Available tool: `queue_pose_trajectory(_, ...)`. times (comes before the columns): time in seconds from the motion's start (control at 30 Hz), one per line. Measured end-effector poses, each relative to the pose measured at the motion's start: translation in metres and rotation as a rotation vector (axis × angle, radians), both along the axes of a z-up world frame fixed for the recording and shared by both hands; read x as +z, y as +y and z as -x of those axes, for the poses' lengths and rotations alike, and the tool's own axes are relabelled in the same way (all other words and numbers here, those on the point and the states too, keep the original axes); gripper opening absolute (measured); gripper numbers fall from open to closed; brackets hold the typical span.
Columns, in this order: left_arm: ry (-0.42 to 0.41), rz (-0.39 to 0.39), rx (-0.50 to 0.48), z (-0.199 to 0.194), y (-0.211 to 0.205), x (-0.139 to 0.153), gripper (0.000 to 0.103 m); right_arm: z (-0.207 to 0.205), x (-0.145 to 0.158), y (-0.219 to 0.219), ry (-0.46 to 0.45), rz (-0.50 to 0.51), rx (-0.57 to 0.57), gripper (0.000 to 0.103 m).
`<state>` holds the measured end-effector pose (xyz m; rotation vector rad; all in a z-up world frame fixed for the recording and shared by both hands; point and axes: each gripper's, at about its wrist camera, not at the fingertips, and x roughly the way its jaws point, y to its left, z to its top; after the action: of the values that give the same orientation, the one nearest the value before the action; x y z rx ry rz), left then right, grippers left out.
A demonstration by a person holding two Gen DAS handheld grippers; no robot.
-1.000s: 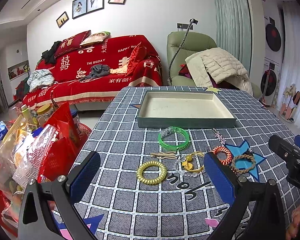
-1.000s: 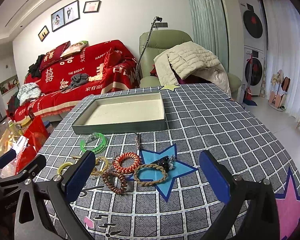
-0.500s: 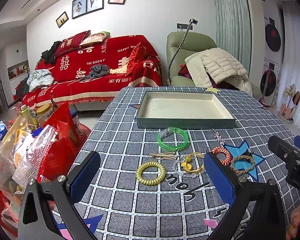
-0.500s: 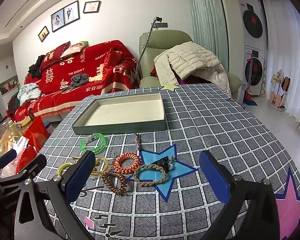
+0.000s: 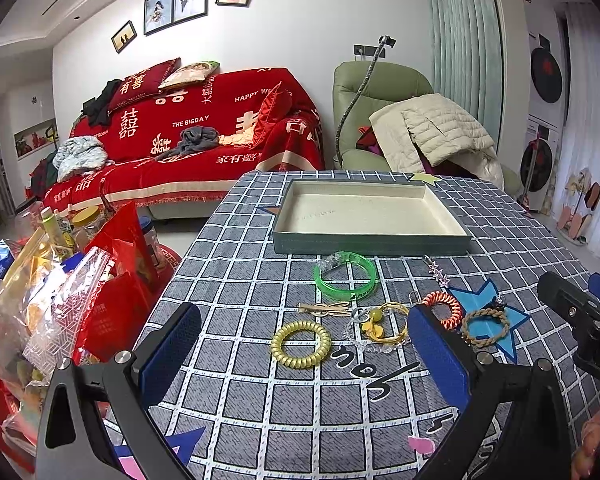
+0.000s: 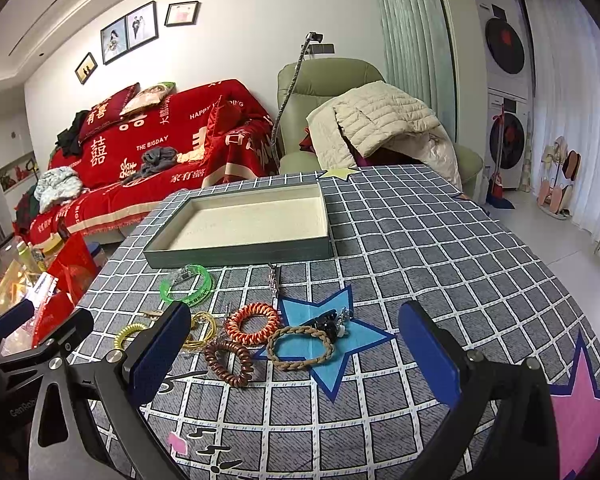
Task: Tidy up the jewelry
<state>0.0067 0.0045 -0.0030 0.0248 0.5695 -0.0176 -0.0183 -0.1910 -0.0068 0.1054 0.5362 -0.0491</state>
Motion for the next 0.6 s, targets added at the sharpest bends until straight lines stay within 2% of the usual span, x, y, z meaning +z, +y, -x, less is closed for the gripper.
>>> queue_pose_trajectory(0.6, 0.012, 0.007, -0.004, 0.0006, 0.0014, -0.0028, 0.103, 0.0008, -0.0031, -0.0018, 0.013, -0.016, -0.006, 0.103)
